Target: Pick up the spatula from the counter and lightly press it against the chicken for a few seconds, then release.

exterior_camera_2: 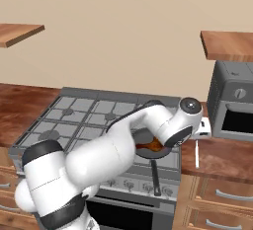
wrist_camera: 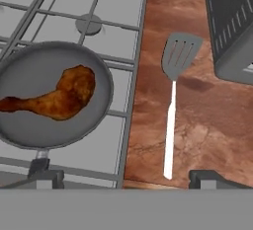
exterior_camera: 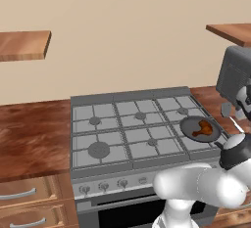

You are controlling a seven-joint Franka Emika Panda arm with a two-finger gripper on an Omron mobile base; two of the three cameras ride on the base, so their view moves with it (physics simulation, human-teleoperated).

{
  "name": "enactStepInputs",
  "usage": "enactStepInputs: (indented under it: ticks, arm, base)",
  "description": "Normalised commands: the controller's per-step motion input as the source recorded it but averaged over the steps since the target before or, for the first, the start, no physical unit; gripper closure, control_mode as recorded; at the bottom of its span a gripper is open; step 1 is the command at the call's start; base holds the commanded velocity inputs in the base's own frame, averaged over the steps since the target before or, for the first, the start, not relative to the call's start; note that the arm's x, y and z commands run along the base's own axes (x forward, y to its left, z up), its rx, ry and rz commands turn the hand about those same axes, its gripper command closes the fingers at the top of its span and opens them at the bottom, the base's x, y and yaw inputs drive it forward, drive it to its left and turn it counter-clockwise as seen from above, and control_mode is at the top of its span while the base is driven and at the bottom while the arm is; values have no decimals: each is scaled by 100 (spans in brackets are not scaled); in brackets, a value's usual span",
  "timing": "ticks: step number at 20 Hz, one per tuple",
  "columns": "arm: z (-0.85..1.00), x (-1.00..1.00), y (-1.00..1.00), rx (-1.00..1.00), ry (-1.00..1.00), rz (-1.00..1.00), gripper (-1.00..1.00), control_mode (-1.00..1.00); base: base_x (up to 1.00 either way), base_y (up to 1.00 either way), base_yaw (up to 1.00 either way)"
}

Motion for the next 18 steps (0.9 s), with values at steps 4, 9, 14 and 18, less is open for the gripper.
enactStepInputs:
  ticks: [4,9,14,18]
  arm:
    - [-31,12,-31,0,1,0,-100,-100]
    - [-29,14,-19,2,0,0,-100,-100]
    - [-25,14,-16,5,-1,0,-100,-100]
    - [-25,15,-16,1,0,0,-100,-100]
  base:
    - [0,0,0]
    - [0,0,0]
    - [0,0,0]
    - [0,0,0]
